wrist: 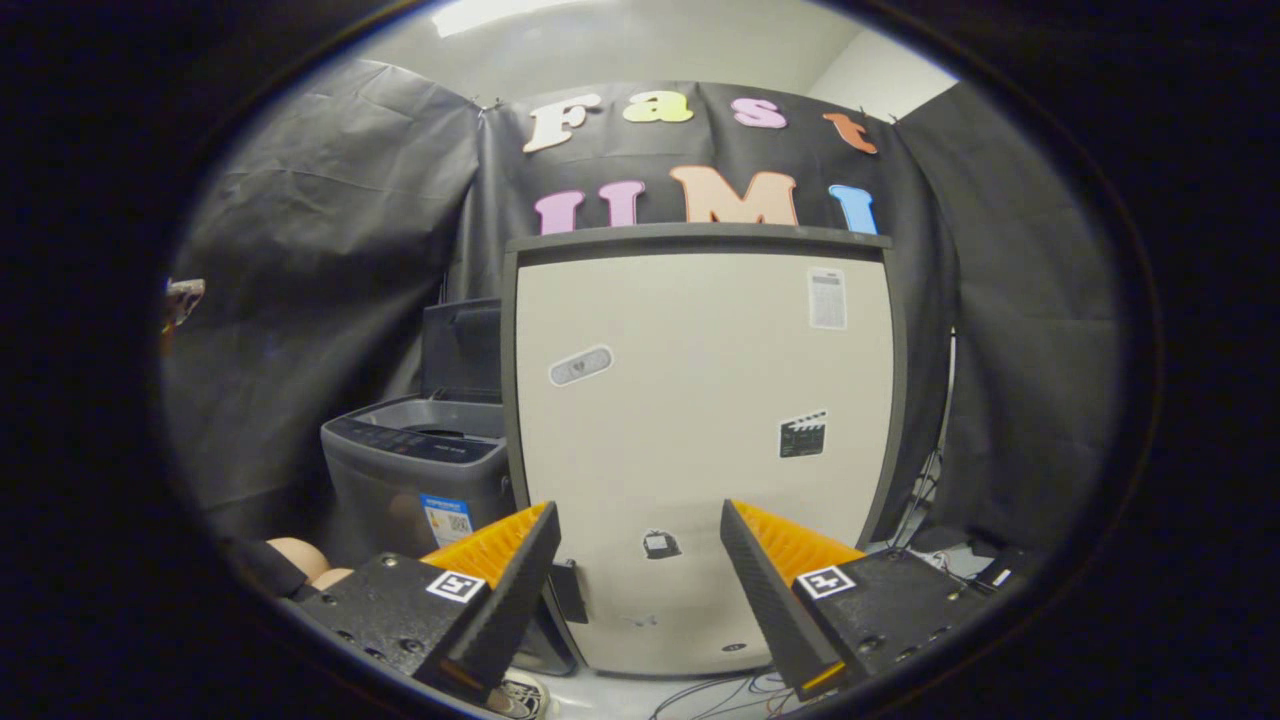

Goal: Put the clothes into the washing machine and then close the washing machine lid.

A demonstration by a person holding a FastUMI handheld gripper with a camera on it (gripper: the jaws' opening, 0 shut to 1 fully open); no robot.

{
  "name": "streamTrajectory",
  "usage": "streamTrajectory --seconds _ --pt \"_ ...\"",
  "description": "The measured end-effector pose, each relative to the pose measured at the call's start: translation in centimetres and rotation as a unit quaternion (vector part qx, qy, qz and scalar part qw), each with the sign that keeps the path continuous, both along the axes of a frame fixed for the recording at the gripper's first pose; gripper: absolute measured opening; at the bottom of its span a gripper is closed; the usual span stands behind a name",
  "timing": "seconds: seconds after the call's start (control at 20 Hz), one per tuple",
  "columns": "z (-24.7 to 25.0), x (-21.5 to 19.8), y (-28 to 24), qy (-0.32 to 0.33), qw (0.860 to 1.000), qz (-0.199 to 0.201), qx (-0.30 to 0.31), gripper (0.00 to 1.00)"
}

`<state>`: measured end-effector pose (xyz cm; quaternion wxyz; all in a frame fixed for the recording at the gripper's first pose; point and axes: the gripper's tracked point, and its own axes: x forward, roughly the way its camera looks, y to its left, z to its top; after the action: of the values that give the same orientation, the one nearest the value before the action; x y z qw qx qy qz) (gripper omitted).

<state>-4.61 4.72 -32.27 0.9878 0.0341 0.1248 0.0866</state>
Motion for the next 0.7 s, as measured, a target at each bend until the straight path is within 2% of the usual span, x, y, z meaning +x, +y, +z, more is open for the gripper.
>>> streamTrajectory --seconds 0.7 --pt "0.42 -0.56 -1.01 -0.006 1.0 -0.02 0.006 0.98"
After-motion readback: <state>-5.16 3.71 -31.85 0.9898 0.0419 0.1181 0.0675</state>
